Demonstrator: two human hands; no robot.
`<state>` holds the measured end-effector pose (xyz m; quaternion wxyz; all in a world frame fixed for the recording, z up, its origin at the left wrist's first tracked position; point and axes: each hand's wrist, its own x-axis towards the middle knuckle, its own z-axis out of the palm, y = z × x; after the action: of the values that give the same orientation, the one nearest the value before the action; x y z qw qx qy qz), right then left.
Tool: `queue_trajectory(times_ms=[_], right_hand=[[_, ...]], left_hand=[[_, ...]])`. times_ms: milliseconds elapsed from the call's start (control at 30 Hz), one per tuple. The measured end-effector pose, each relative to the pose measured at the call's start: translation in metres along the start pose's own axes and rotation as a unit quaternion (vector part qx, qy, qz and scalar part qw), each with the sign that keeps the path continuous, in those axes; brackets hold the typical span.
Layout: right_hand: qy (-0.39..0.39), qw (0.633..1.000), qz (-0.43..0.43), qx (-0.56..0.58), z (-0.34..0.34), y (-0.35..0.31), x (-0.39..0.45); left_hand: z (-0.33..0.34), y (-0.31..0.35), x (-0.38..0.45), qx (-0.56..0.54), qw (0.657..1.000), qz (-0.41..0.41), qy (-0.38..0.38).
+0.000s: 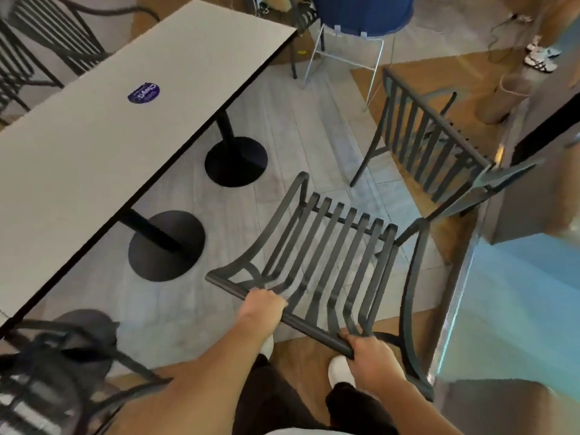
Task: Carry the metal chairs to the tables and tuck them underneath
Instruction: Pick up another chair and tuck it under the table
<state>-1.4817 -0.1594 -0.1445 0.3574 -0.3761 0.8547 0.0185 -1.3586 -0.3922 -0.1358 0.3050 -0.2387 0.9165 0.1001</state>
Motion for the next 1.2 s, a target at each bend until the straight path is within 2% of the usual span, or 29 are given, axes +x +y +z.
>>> queue_trajectory(times_ms=[167,367,733,1033,1200], right_hand=[[-0.019,0.999,-0.033,-0.038,0.001,0.025,-0.002],[-0.049,0.990,-0.087,-0.104,-0.008,0.043,-0.017],[-0.096,0.960,-0.171,-0.198,-0.036,0.045,-0.014],[-0.116,0.914,-0.265,-0.283,-0.074,0.039,0.028],[-0.125,0.873,-0.326,-0.339,-0.097,0.037,0.055]], left_hand=[[0.009,0.029,-0.024,-0.077,0.995,-0.068,0.015],[0.032,0.058,-0.064,-0.121,0.986,-0.110,-0.031],[0.067,0.099,-0.114,-0.129,0.977,-0.169,-0.034],[0.061,0.130,-0.115,-0.211,0.939,-0.265,-0.053],[0.054,0.159,-0.108,-0.251,0.908,-0.330,-0.056]])
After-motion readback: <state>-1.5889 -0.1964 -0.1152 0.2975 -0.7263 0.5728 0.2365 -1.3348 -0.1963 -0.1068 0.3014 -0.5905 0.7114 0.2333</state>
